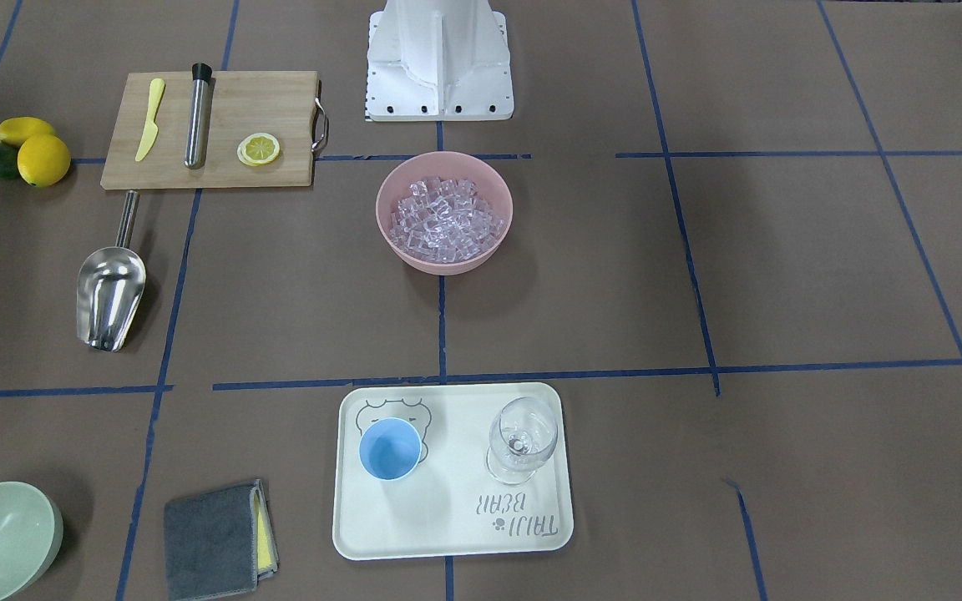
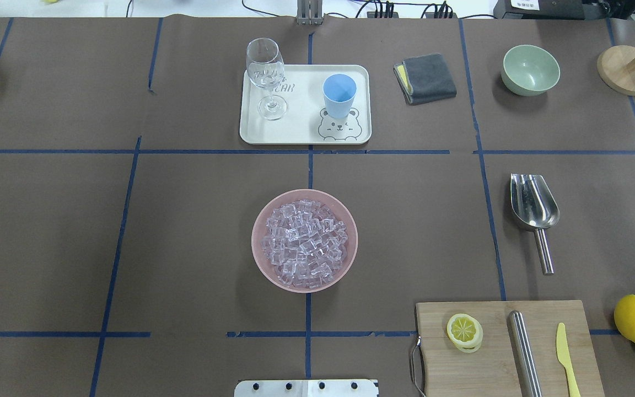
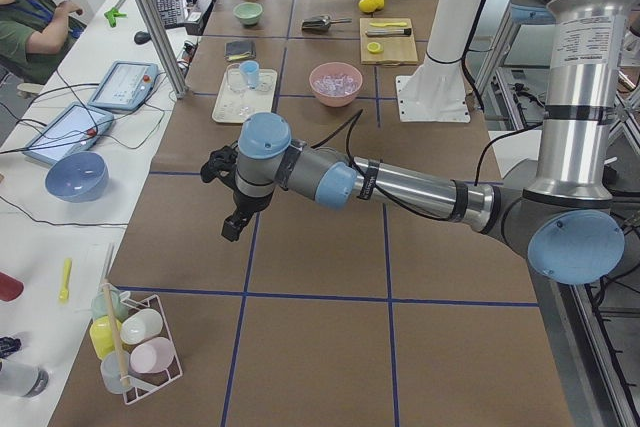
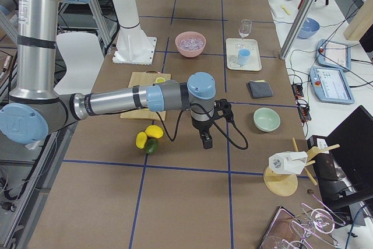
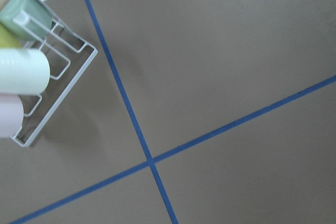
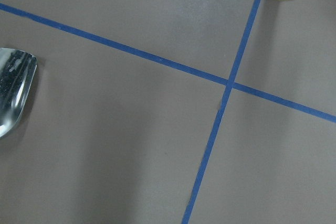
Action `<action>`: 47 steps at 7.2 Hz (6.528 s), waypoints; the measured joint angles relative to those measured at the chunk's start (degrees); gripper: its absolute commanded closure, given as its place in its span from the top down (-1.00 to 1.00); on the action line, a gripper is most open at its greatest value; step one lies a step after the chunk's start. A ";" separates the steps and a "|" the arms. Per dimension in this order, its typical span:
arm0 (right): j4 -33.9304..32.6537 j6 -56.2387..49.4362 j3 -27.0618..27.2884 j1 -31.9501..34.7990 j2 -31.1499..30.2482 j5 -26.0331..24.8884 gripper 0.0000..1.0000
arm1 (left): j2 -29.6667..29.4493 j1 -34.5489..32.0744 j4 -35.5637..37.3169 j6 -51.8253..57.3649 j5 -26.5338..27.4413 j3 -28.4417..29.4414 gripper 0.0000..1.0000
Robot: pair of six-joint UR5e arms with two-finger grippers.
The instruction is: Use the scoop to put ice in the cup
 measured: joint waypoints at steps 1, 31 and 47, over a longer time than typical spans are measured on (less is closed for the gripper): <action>0.03 0.50 0.35 -1.29 0.26 0.01 1.00 | 0.00 2.20 -4.02 -0.04 0.02 -0.01 1.00; 18.36 57.89 9.22 -40.22 1.35 -13.04 1.00 | -22.57 60.10 -41.93 -4.31 16.52 12.48 1.00; 26.87 67.19 4.14 -50.78 -3.50 -18.88 -0.33 | -22.16 59.93 -43.34 -4.17 16.52 12.53 1.00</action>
